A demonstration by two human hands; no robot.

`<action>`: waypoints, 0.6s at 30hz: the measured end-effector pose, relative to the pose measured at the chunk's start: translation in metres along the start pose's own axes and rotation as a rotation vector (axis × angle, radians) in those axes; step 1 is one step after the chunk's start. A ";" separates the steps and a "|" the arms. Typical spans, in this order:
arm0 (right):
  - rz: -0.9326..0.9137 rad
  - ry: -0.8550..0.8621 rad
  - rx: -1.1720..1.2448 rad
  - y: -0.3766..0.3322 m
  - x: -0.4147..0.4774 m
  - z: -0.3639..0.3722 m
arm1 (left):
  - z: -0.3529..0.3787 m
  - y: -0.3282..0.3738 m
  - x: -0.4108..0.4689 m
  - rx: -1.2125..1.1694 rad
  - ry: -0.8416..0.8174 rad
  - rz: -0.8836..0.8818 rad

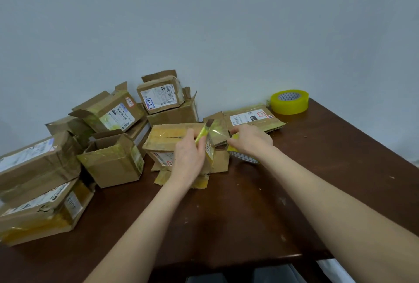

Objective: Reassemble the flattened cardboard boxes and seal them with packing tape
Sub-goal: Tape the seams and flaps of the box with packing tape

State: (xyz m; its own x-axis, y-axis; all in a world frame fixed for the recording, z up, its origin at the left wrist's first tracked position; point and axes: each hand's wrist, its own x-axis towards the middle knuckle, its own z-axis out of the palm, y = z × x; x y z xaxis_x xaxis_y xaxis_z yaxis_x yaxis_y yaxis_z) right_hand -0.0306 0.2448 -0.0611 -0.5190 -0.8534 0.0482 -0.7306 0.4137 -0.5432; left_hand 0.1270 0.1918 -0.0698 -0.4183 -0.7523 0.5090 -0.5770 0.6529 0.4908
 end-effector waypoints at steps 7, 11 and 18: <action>0.032 0.176 0.173 0.002 -0.020 0.013 | 0.002 -0.007 -0.018 0.044 0.092 0.151; 0.048 0.231 0.222 0.002 -0.022 0.015 | 0.001 -0.006 -0.024 0.095 0.112 0.179; 0.056 0.264 0.262 0.000 -0.025 0.019 | -0.002 -0.002 -0.027 0.125 0.117 0.174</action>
State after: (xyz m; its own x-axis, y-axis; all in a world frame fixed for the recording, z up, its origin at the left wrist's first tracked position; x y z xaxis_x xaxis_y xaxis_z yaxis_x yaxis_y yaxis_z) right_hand -0.0092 0.2601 -0.0784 -0.6767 -0.7061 0.2085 -0.5773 0.3331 -0.7455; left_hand 0.1411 0.2106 -0.0830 -0.4388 -0.6094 0.6603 -0.5888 0.7501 0.3010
